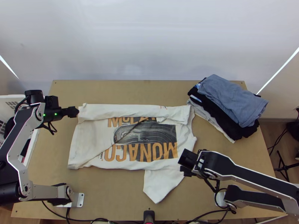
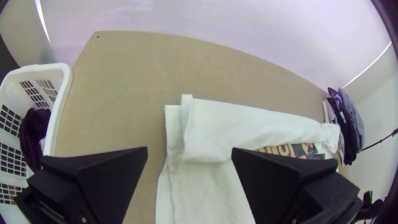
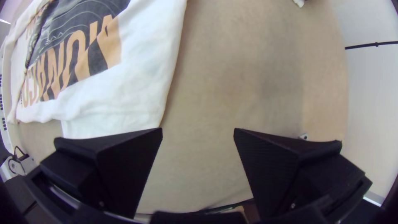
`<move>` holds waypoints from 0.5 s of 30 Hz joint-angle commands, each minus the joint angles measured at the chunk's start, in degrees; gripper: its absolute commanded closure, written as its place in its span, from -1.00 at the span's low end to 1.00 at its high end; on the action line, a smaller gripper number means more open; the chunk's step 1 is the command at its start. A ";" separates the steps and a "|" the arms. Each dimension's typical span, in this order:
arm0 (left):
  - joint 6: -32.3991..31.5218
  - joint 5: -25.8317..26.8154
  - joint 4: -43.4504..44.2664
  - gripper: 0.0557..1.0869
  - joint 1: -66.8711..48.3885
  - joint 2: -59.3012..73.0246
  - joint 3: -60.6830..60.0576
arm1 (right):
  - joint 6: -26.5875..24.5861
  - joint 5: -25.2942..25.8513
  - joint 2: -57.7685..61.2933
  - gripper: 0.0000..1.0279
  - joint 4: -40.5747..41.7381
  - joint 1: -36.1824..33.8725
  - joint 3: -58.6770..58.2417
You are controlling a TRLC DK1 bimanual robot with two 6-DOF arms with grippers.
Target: Fold the t-shirt
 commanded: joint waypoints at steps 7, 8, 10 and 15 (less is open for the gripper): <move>-1.33 -0.24 0.05 -0.91 -0.92 0.08 0.00 | 6.25 -2.45 3.21 -0.56 13.13 7.06 -1.97; -1.41 -0.24 0.05 -0.91 -1.00 0.08 0.00 | 6.34 -2.45 3.91 -0.56 13.92 7.77 -2.32; -1.50 -0.33 0.23 -0.91 -1.27 0.08 0.09 | 6.69 -2.45 4.97 -0.55 15.50 8.47 -3.20; -1.94 -0.50 0.32 -0.91 -2.06 0.08 -0.09 | 6.60 -2.45 6.72 -0.22 16.03 9.96 -3.37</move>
